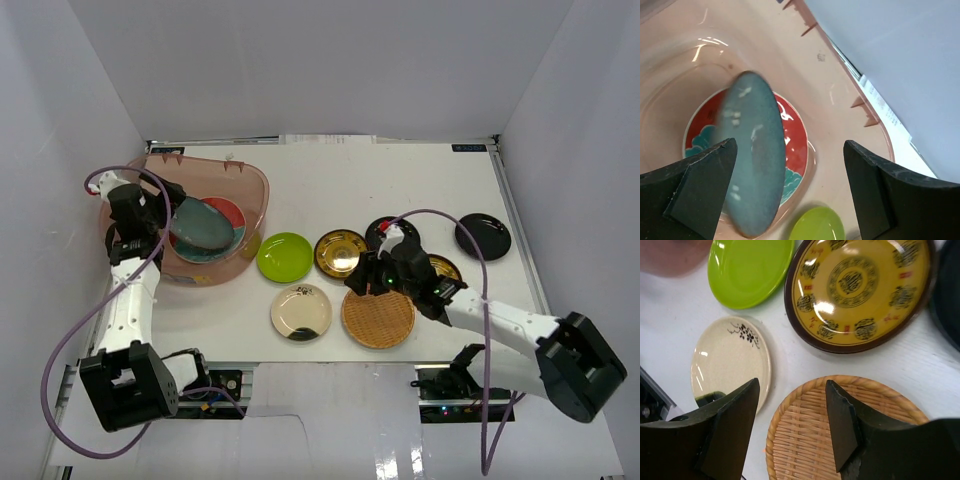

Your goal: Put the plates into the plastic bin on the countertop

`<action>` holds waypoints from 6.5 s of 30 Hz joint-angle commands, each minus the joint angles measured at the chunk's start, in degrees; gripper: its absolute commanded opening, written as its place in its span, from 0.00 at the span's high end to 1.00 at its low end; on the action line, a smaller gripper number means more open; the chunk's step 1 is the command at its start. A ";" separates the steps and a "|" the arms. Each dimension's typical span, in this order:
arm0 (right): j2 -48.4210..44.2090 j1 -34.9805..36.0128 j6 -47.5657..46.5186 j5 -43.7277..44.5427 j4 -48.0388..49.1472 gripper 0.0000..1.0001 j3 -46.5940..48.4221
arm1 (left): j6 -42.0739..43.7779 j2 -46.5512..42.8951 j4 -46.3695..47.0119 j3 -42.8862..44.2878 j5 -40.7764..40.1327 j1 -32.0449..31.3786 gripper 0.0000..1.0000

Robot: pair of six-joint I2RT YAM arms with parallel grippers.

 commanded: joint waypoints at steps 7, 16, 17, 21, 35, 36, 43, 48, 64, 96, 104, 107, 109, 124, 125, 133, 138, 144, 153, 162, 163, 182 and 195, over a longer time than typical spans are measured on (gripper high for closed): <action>-29.48 -0.64 6.41 22.01 -24.49 0.45 -6.12 | 0.54 3.91 -0.72 1.34 2.65 -0.79 0.02; -42.20 -0.82 24.51 21.31 -44.37 0.21 -11.57 | -2.20 -1.79 4.55 2.56 22.42 -4.21 0.04; -41.93 -0.82 25.40 22.02 -45.25 0.21 -11.75 | -0.28 -2.49 4.47 3.70 25.83 -7.53 0.04; -40.88 -0.82 28.13 22.65 -44.91 0.20 -14.03 | 2.64 -5.22 3.59 5.11 35.60 -16.41 0.05; -41.40 -0.82 34.02 19.83 -37.60 0.83 -21.16 | 7.21 -11.99 1.13 -3.94 44.33 -31.20 0.07; -42.80 -0.82 34.37 20.18 -39.09 0.89 -21.07 | 7.30 -12.17 1.13 -3.59 44.15 -31.20 0.07; -46.77 -0.73 28.67 20.18 -46.04 0.92 -7.92 | 8.18 -15.41 1.82 1.24 44.24 -31.29 0.07; -39.41 -0.82 18.75 20.54 -46.58 0.92 13.10 | 8.53 -22.00 5.52 3.35 40.47 -31.29 0.05; 11.65 0.67 9.41 -2.14 4.30 0.92 44.28 | 4.93 -39.67 10.45 1.60 22.11 -31.29 0.03; 65.84 15.18 -2.09 15.34 -4.66 0.32 97.69 | 2.47 -39.33 -12.49 0.81 9.96 -32.61 0.02; 33.16 11.15 -4.39 17.21 5.96 0.51 58.26 | -2.62 -38.28 -14.96 -7.80 17.69 -32.61 0.07; 19.54 8.59 -4.03 17.19 6.33 0.71 33.87 | -4.74 -34.24 -12.86 -11.75 25.49 -32.61 0.14; 9.29 6.67 -2.19 17.20 5.90 0.83 24.24 | -5.62 -29.94 -11.88 -15.35 31.22 -32.87 0.19; -34.11 -1.60 9.59 22.98 -15.72 0.57 -13.43 | -13.35 -16.49 -23.66 -22.04 -6.81 -54.40 0.30; -33.93 -2.04 8.46 23.34 -15.99 0.57 -13.07 | -14.40 -13.60 -23.66 -22.22 -8.83 -55.80 0.28; -21.12 -5.74 4.23 17.30 -9.43 0.54 -7.80 | -18.45 -7.51 -23.49 -22.92 -19.57 -59.68 0.30; -9.71 -5.83 6.33 13.68 2.01 0.50 -6.13 | -17.92 -4.44 -17.78 -24.86 -16.68 -59.68 0.33; 2.26 -7.66 11.25 11.93 11.06 0.43 -4.63 | -17.57 -2.85 -16.28 -25.65 -17.99 -59.68 0.49; 13.61 -10.31 19.16 8.32 19.95 0.44 -1.73 | -17.05 -8.29 -20.49 -25.39 -17.90 -59.68 1.00; 22.58 -11.27 26.64 5.77 28.31 0.64 -2.34 | -10.02 -21.83 -30.08 -12.75 -11.67 -59.77 1.00; 22.93 -11.28 26.99 5.51 28.57 0.66 -2.43 | -9.93 -22.71 -30.60 -10.90 -11.31 -59.77 1.00; 1.50 -8.29 21.46 6.73 19.35 0.92 -6.65 | 9.60 -11.66 -15.22 11.97 -41.15 -46.88 1.00; -10.91 -6.27 13.55 7.18 9.85 0.92 -1.04 | 1.33 0.92 -9.95 6.09 -8.06 -7.57 1.00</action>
